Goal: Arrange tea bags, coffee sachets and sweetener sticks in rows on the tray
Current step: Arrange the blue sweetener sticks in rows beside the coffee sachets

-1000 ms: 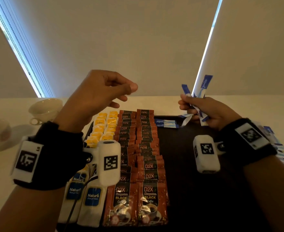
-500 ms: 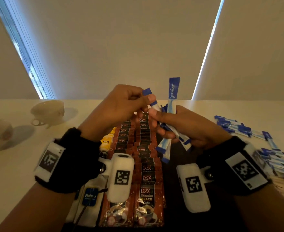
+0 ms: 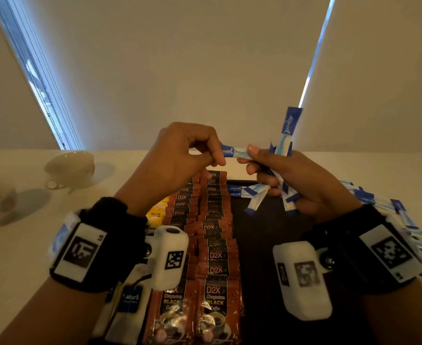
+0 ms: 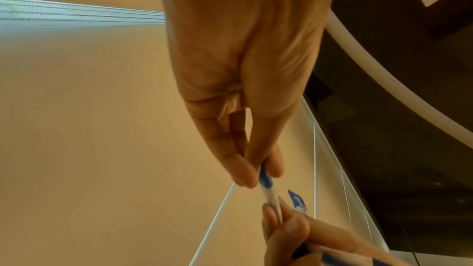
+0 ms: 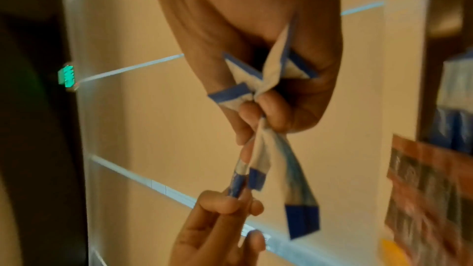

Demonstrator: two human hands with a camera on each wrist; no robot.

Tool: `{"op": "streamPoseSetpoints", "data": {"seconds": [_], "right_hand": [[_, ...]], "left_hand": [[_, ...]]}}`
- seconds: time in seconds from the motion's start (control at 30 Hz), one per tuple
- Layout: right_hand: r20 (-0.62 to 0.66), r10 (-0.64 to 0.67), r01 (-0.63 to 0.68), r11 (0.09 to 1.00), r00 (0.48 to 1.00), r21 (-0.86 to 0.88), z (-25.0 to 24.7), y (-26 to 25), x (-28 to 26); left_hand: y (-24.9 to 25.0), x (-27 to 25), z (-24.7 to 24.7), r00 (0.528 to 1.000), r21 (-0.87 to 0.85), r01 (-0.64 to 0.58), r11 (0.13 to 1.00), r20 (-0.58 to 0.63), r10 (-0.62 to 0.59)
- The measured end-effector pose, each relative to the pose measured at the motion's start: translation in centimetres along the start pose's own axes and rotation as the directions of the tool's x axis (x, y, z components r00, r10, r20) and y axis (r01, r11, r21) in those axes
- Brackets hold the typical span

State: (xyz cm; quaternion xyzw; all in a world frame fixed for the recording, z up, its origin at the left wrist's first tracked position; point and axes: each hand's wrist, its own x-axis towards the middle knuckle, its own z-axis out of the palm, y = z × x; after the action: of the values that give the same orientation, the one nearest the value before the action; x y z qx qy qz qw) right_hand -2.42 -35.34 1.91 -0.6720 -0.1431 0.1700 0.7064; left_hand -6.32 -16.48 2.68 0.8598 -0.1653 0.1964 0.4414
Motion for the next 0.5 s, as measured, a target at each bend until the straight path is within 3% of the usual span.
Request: {"op": "streamPoseSetpoints", "data": {"seconds": [0.07,0.2,0.3,0.5], "right_hand": [[-0.075,-0.079,0.071,0.992,0.994,-0.109,-0.1,0.0,-0.1],[-0.111,-0.197,0.158,0.943,0.974,-0.293,-0.3,-0.5,-0.4],[-0.077,-0.225,0.188,0.924,0.971,-0.332,-0.2,-0.6,-0.5],[-0.104,-0.23,0.174,0.906,0.967,-0.386,-0.7,-0.5,-0.4]], "left_hand": [[0.0,0.0,-0.2,0.998,0.031,0.003,1.0,0.058,-0.005],[0.2,0.0,-0.8,0.991,-0.132,0.095,0.987,0.102,-0.081],[0.2,0.0,-0.2,0.983,-0.063,0.129,0.99,0.138,-0.119],[-0.2,0.1,0.6,0.976,-0.11,0.183,0.977,0.143,-0.167]]}}
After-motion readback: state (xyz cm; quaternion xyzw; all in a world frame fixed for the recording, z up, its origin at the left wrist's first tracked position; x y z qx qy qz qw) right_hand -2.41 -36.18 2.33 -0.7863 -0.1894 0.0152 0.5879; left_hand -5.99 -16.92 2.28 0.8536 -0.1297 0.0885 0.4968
